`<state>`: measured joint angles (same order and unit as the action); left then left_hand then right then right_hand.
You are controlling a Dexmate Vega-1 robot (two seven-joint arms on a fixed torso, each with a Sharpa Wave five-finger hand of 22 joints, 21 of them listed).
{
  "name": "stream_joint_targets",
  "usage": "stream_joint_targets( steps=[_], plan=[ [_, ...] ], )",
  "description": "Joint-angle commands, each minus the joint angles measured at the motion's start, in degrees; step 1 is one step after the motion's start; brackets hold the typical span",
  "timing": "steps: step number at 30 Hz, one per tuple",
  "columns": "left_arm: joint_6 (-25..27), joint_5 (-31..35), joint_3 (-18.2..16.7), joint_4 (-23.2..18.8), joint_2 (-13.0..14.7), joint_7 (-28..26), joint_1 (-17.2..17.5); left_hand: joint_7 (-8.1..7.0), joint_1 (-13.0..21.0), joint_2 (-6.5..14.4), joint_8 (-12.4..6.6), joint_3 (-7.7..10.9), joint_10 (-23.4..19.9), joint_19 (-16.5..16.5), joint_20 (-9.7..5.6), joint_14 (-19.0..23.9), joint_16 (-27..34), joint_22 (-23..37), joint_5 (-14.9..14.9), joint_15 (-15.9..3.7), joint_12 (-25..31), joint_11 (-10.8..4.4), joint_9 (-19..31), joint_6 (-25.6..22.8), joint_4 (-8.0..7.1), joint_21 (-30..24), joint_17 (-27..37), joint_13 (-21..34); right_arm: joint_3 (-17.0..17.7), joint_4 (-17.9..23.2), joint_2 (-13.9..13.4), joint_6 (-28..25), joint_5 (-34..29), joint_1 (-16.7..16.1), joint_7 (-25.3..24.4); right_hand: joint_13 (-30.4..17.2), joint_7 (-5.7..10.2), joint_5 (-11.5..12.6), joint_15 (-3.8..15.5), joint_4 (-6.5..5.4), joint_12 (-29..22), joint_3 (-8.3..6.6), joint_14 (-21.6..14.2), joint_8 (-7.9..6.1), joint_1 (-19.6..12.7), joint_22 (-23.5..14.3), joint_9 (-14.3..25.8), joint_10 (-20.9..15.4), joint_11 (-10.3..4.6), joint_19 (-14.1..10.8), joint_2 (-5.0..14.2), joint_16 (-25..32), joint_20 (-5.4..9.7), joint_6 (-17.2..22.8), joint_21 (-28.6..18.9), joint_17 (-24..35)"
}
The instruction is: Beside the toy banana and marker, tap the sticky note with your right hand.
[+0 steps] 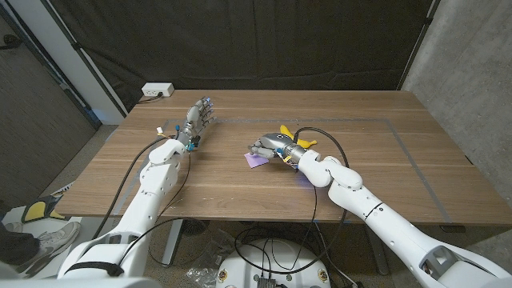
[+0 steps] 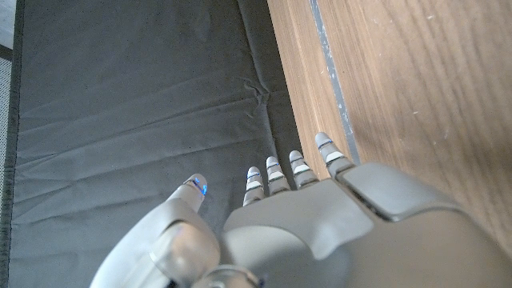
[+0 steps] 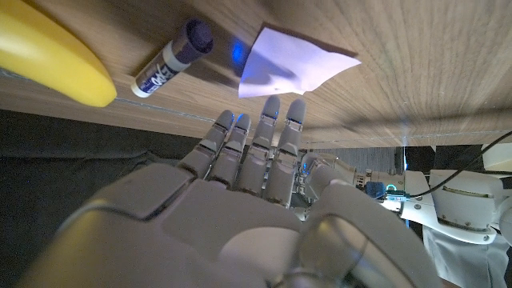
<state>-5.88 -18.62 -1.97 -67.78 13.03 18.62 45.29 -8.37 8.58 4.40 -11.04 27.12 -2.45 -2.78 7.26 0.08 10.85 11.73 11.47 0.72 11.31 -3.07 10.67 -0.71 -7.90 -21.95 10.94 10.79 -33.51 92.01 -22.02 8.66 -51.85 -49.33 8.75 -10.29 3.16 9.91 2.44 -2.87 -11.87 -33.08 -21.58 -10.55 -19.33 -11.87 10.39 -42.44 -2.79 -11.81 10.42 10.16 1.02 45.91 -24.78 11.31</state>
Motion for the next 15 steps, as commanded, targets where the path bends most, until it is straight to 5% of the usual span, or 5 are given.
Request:
stream_joint_targets(
  steps=[1,6,7,15],
  plan=[
    [0.4,-0.3,0.1,-1.3,0.3,-0.6,0.8,-0.32,-0.3,-0.1,-0.23,-0.25,0.2,0.1,0.05,0.0,0.2,0.1,0.4,-0.03,0.3,-0.07,0.1,0.3,-0.03,0.2,0.0,0.2,-1.0,-1.6,0.6,-2.5,0.2,1.5,5.6,-0.1,-0.35,-0.1,2.78,-1.87,0.5,1.5,1.6,0.42,2.1,-0.3,0.2,1.8,0.56,1.2,-0.53,0.4,-0.31,-1.9,0.3,0.5],
    [0.4,-0.3,0.2,-0.9,0.4,-0.4,0.5,-0.25,-0.3,-0.1,-0.21,-0.27,0.2,0.1,0.08,0.0,0.2,0.1,0.4,-0.12,0.3,-0.07,0.1,0.4,-0.01,0.2,0.0,0.2,-0.4,-1.3,0.5,-4.5,-0.5,0.7,4.4,-0.1,-1.21,-0.1,1.98,-3.32,0.5,2.82,1.5,0.04,4.0,-0.2,0.2,2.4,2.05,1.0,-1.32,0.7,-0.75,-1.9,0.1,0.4],
    [0.3,-0.2,0.3,-0.8,0.4,-0.4,0.4,-0.31,-0.3,-0.1,-0.21,-0.27,0.2,0.1,0.06,-0.1,0.2,0.1,0.4,-0.15,0.3,-0.06,0.1,0.4,-0.01,0.2,0.0,0.2,-0.3,-1.3,0.5,-4.6,-0.5,0.6,4.1,-0.2,-1.27,0.1,1.81,-3.51,0.5,2.88,1.0,-0.04,4.3,-0.2,0.2,2.5,3.86,0.5,-1.28,0.8,-0.95,-2.0,-0.1,0.1],
    [-0.1,-0.2,0.7,0.3,0.3,0.3,-0.4,-0.33,-0.3,-0.1,-0.22,-0.31,0.3,0.1,0.1,-0.1,0.2,0.1,0.5,-0.07,0.2,0.04,0.1,0.4,0.02,0.3,0.0,0.2,0.3,-0.3,0.4,-6.9,-1.9,-0.7,1.6,-0.2,-1.72,0.3,1.38,-3.36,0.5,2.73,-1.1,-0.33,4.4,-0.1,0.2,3.0,4.36,-0.5,-1.48,1.2,-1.8,-1.5,-0.6,-0.4]
  ],
)
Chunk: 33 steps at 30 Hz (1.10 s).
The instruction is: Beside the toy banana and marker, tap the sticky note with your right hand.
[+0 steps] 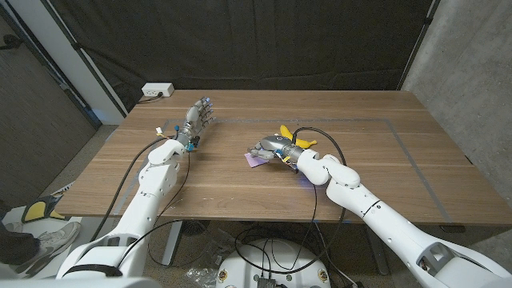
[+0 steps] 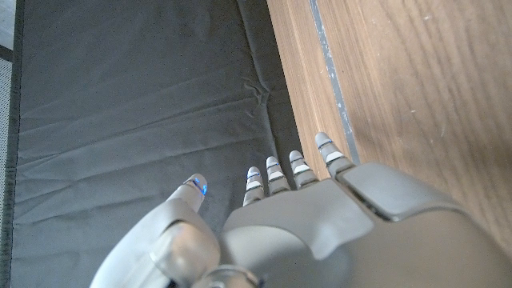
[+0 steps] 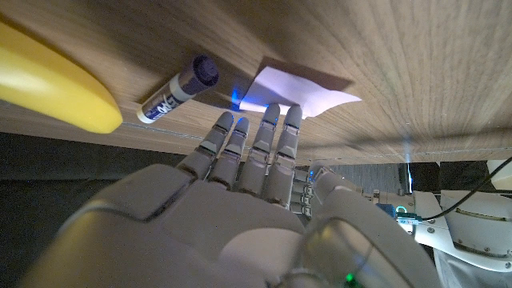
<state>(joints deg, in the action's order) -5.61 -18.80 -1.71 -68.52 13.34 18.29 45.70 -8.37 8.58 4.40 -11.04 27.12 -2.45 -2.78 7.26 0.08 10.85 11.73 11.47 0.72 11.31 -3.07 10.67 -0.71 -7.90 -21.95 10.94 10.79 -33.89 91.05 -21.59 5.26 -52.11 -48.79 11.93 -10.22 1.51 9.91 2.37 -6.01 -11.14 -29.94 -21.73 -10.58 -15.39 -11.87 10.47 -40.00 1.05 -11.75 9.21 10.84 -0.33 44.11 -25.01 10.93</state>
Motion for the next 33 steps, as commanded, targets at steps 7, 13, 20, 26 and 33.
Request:
stream_joint_targets(
  steps=[7,13,20,26,33],
  plan=[
    [-0.5,-0.1,0.4,1.0,0.0,0.8,-0.7,-0.36,-0.4,-0.2,-0.22,-0.36,0.3,0.1,0.11,-0.1,0.2,0.1,0.5,-0.05,0.2,0.1,0.1,0.4,0.04,0.3,0.0,0.2,0.6,0.7,-0.3,-3.7,-1.5,-1.2,-1.5,-0.3,1.22,0.3,0.77,-0.29,0.5,-0.25,-1.1,-0.86,0.8,-0.1,0.2,3.6,0.21,-0.2,-0.43,0.3,-0.61,1.7,-0.3,-0.2],
    [-0.3,-0.2,0.2,0.3,0.1,0.6,-0.3,-0.34,-0.4,-0.2,-0.24,-0.41,0.3,0.1,0.12,-0.1,0.2,0.1,0.5,-0.05,0.2,0.01,0.1,0.4,0.05,0.3,0.0,0.2,0.4,0.7,-0.4,-3.3,-1.2,-0.9,-1.2,-0.3,1.79,0.3,0.76,-0.32,0.3,-0.06,-1.2,-1.4,1.1,-0.1,0.2,4.0,0.11,-0.1,-0.39,0.3,-0.54,3.6,-0.4,-0.2],
    [0.1,-0.4,0.1,-0.1,0.2,0.5,0.0,-0.41,-0.4,-0.3,-0.25,-0.46,0.3,0.1,0.18,0.0,0.3,0.1,0.5,0.07,0.3,-0.02,0.1,0.4,0.06,0.3,0.0,0.2,1.4,1.3,-0.7,-0.6,0.8,-1.4,-3.8,-0.3,2.11,0.4,1.19,0.39,-0.1,-0.41,-1.7,-0.79,0.6,-0.1,0.2,3.9,-0.42,-0.2,-0.35,0.2,-0.48,2.5,-0.4,-0.5],
    [0.2,-0.4,0.2,-0.1,0.2,0.5,0.1,-0.42,-0.5,-0.3,-0.26,-0.5,0.2,0.1,0.18,0.0,0.3,0.1,0.5,0.02,0.3,-0.01,0.1,0.3,0.06,0.3,0.0,0.2,3.8,-0.1,0.1,6.6,6.0,-2.7,-12.5,-0.3,2.58,0.5,1.71,2.63,-0.4,-1.4,-3.4,-0.28,-1.5,-0.1,0.2,3.5,-1.51,-0.6,0.13,0.6,-0.35,1.4,-0.7,-0.7],
    [0.2,-0.5,0.1,-0.4,0.3,0.6,0.4,-0.66,-0.5,-0.3,-0.28,-0.51,0.2,0.1,0.1,0.0,0.3,0.1,0.5,0.09,0.3,-0.05,0.1,0.3,0.07,0.3,0.0,0.2,5.5,-1.3,1.5,10.7,8.6,-3.5,-18.7,-0.2,5.94,0.4,2.37,5.08,-0.2,-2.67,-4.7,0.7,-4.2,-0.1,0.2,4.5,-2.15,-1.6,0.97,0.9,-0.29,-2.2,-1.3,-0.3]
  ],
)
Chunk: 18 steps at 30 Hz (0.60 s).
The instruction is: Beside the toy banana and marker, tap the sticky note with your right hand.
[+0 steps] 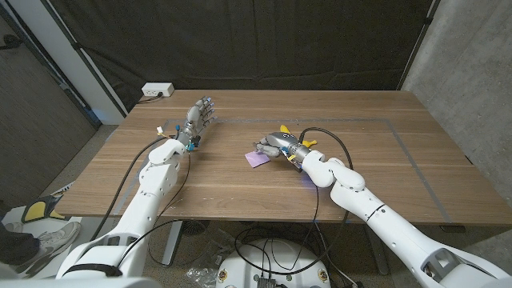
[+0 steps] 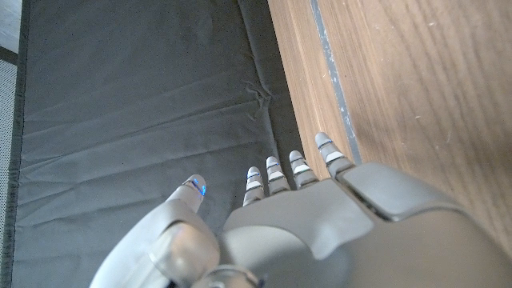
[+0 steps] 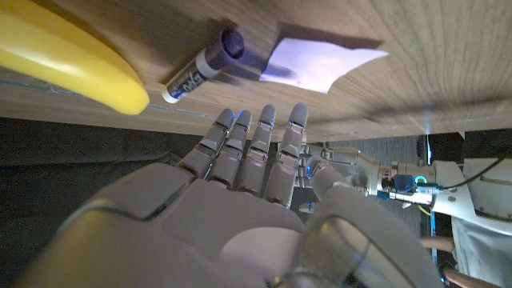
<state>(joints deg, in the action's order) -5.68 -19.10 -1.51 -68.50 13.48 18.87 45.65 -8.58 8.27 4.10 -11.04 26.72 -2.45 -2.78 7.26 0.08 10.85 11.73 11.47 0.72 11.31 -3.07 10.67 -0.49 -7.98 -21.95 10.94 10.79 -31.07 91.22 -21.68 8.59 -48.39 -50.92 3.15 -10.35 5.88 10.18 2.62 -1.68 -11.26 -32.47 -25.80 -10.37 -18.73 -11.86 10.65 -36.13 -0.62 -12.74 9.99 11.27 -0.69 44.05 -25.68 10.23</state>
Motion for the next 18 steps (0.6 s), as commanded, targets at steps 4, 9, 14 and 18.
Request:
stream_joint_targets(
  steps=[4,9,14,18],
  plan=[
    [0.0,-0.3,-0.1,-0.6,0.2,0.2,0.7,-0.53,-0.2,0.1,-0.27,-0.1,0.3,0.1,0.08,0.0,0.2,0.1,0.5,0.08,0.3,0.0,0.1,0.1,0.17,0.3,-0.1,0.2,3.3,-1.0,2.0,7.1,4.9,-1.8,-10.8,-0.1,1.78,0.0,2.05,0.77,0.4,-0.12,0.2,0.76,-1.0,-0.1,0.0,2.4,-0.56,-0.5,0.28,0.2,0.04,-4.5,-0.8,0.7],
    [-0.4,-0.6,-0.2,-0.9,0.4,0.8,0.9,-0.54,-0.2,0.1,-0.28,-0.1,0.4,0.1,0.09,0.0,0.2,0.1,0.5,0.11,0.2,0.03,0.1,0.1,0.19,0.3,-0.1,0.2,4.3,-0.2,2.8,6.5,6.4,-2.5,-10.9,-0.1,0.8,-0.1,1.86,0.34,0.4,0.15,0.7,0.59,-0.6,-0.2,0.0,3.1,-0.21,-0.3,0.22,0.2,-0.14,-5.4,-0.8,1.0],
    [-0.6,-0.7,0.0,-1.3,1.0,1.9,1.0,-0.48,-0.1,0.1,-0.3,-0.09,0.4,0.1,0.1,0.1,0.3,0.1,0.5,0.15,0.2,-0.01,0.1,0.0,0.22,0.3,-0.1,0.2,5.9,0.2,3.9,6.0,9.1,-3.0,-11.1,-0.1,-0.27,-0.2,1.36,0.14,0.3,0.46,0.8,0.47,-0.1,-0.2,0.0,3.4,0.12,0.0,-0.58,0.0,-0.43,-6.1,-0.8,0.9],
    [-0.6,-0.8,0.2,-1.7,1.9,3.3,1.0,-0.47,-0.1,0.1,-0.31,-0.09,0.4,0.1,0.09,0.1,0.3,0.1,0.5,0.15,0.2,0.0,0.1,0.0,0.24,0.3,-0.1,0.2,7.3,0.8,4.7,4.4,10.4,-3.4,-11.4,-0.1,-0.88,-0.2,1.19,-0.05,0.2,0.76,0.9,0.23,0.3,-0.1,0.0,3.4,0.68,0.1,-1.06,0.0,-0.74,-6.1,-0.8,0.9]
  ],
)
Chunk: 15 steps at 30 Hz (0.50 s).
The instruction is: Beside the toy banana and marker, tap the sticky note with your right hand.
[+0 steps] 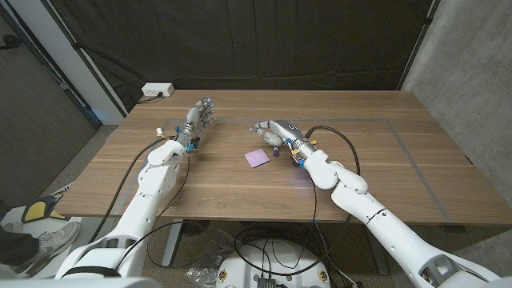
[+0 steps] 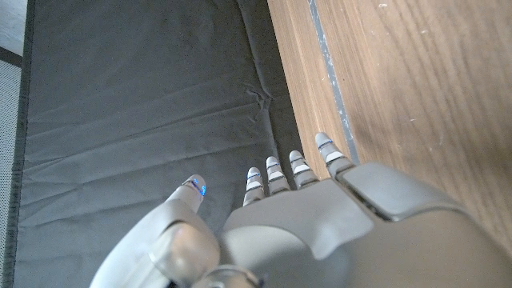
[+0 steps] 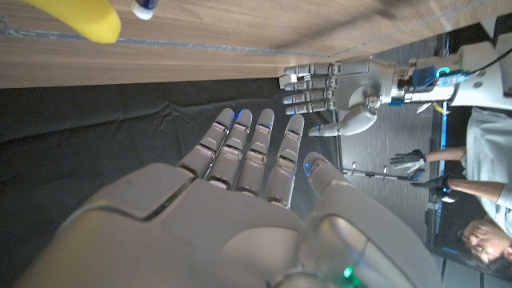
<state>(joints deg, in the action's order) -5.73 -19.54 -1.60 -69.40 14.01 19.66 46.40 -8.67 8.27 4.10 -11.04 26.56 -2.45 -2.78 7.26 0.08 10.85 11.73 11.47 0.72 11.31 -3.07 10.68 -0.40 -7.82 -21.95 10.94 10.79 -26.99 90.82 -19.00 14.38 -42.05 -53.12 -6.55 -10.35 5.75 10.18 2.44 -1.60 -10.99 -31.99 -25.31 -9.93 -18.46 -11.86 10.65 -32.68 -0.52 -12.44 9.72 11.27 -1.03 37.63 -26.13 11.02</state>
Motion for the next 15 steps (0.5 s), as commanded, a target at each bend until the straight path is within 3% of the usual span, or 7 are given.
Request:
stream_joint_targets(
  steps=[1,8,15],
  plan=[
    [-0.4,-0.5,0.3,-0.9,1.6,2.9,0.3,-0.42,-0.1,0.1,-0.31,0.06,0.4,0.2,0.09,0.0,0.3,0.1,0.6,0.1,0.3,0.01,0.1,-0.1,0.09,0.3,-0.1,0.2,3.6,1.3,2.2,-1.8,4.5,-1.2,-1.7,-0.1,-0.96,-0.2,1.32,-0.22,-0.1,0.32,0.3,-0.31,0.2,-0.1,0.0,-0.1,0.88,-0.2,-0.85,0.0,-0.43,0.3,-0.3,0.1],
    [0.7,-1.0,0.5,-1.0,3.2,5.6,0.3,-0.42,-0.1,0.1,-0.33,0.05,0.4,0.2,0.12,0.1,0.2,0.1,0.6,0.01,0.2,0.22,0.1,-0.2,0.14,0.3,-0.1,0.2,5.0,2.6,3.2,-5.4,5.1,-1.7,-2.0,-0.1,-2.09,-0.1,0.72,-0.85,-0.6,0.66,0.0,-0.84,1.2,-0.1,0.0,-1.1,1.54,-0.2,-1.02,0.0,-0.67,1.3,-0.4,0.0],
    [1.2,-1.4,0.7,0.0,3.7,7.5,0.3,-0.41,-0.1,0.1,-0.32,0.03,0.5,0.1,0.18,0.0,0.2,0.1,0.6,0.05,0.2,0.04,0.1,-0.1,0.17,0.4,-0.1,0.2,4.3,4.2,3.5,-6.7,2.9,-3.2,-4.8,-0.1,-2.32,-0.1,0.7,-1.1,-0.6,0.6,-0.1,-0.82,1.4,-0.1,0.0,-1.1,1.43,-0.3,-0.84,0.0,-0.66,1.2,-0.5,0.0]
  ],
)
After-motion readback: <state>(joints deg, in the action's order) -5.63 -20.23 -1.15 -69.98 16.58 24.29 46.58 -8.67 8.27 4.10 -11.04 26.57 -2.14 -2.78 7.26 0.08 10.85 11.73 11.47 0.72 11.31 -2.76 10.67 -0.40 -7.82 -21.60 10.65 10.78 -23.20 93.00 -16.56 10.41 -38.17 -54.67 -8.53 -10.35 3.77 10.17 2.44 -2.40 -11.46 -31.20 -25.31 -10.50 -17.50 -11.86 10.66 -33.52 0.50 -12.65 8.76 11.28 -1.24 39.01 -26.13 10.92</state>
